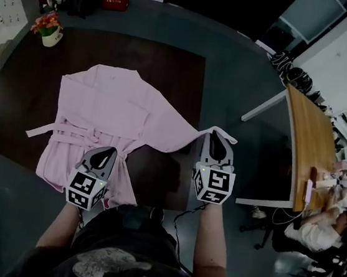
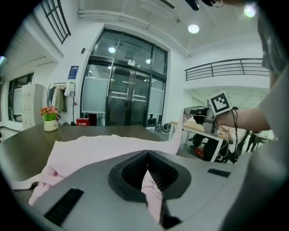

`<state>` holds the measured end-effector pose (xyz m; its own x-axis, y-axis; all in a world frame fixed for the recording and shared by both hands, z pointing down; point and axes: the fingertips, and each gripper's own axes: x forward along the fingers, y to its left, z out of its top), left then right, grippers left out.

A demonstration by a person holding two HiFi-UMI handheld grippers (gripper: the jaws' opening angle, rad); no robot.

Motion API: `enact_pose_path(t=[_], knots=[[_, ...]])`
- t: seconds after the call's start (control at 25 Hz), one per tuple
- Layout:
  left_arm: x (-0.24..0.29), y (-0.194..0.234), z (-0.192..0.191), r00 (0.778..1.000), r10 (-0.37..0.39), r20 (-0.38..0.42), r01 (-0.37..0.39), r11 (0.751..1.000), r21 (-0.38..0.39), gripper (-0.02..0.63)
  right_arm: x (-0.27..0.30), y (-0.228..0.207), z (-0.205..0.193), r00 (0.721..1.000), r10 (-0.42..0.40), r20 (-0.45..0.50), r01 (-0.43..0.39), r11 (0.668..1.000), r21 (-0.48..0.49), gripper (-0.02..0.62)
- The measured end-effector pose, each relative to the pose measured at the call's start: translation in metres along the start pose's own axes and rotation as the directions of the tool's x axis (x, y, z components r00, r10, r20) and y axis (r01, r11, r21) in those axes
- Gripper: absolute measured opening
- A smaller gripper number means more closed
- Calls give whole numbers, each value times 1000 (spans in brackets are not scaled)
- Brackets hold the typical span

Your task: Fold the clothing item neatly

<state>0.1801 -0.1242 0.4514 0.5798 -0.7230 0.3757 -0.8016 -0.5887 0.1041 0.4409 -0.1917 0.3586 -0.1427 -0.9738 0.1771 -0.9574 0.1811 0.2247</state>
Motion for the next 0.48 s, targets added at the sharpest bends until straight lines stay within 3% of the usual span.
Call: enact_pose_path(t=[0.16,0.48], knots=[[-10,22,7,1000,-27,10,27,999,29,11,21,53,18,999,29,19,-29,1000,3,18],[-22,37,-10,1000,0,-5,0,999,-34,11,25,103,-21,993,96,-71,-93,995,41,18]])
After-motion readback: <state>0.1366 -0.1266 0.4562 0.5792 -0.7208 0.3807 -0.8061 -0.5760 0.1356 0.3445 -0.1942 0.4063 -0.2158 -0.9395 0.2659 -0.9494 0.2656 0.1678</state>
